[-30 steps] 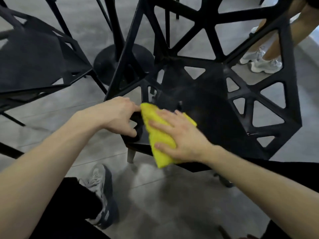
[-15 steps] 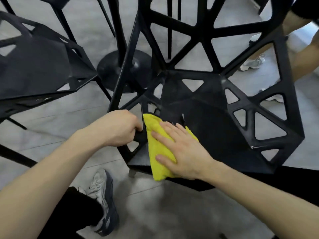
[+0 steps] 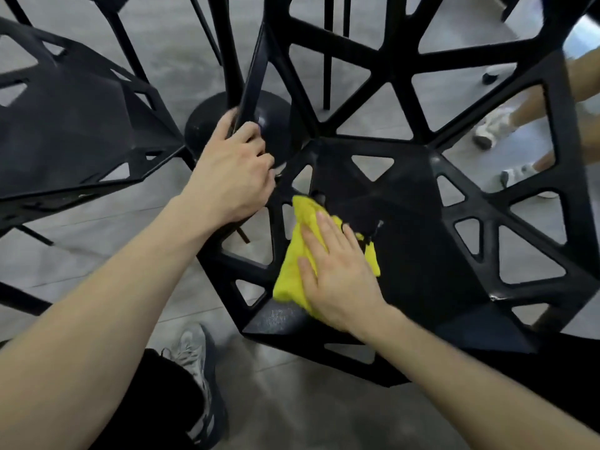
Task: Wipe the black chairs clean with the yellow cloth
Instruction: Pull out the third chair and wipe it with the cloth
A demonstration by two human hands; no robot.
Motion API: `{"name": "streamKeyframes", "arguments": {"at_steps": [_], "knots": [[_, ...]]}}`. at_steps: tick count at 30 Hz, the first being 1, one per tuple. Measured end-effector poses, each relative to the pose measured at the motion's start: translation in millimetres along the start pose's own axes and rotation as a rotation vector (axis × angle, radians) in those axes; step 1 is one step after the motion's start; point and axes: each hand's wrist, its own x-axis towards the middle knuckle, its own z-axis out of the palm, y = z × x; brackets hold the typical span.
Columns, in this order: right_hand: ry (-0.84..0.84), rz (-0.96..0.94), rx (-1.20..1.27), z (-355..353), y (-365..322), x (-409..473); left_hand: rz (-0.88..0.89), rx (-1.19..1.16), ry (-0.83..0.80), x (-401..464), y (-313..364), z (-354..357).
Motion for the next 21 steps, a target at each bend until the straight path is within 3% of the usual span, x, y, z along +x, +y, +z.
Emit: {"name": "streamKeyframes", "arguments": {"at_steps": [3,5,9,11,14,16,19,21], "knots": [[-0.01,0.185,-0.055,2,7,70,-0.073,-0.034,0.002,5,8,-2],[-0.012,0.222,-0.042,5,-10,60,-0.08,-0.043,-0.021,2,9,-3],[-0.009,0.009,0.034,0,-30,-34,-0.07,-0.002,0.001,-5,10,-4],[0.015,0.003,-0.012,3,-1,-3,-0.037,0.018,0.007,-8,12,-3],[0.033,0.175,-0.03,3,35,90,-0.041,0.026,0.014,-12,12,-4],[0.067,0.245,-0.044,11,36,105,-0.063,0.017,-0.012,-13,13,-4],[0.106,0.1,0.009,5,3,29,-0.059,0.046,-0.023,-9,14,-4],[0.021,-0.047,0.067,-5,-13,-38,-0.074,0.066,-0.036,-3,15,-6]]}}
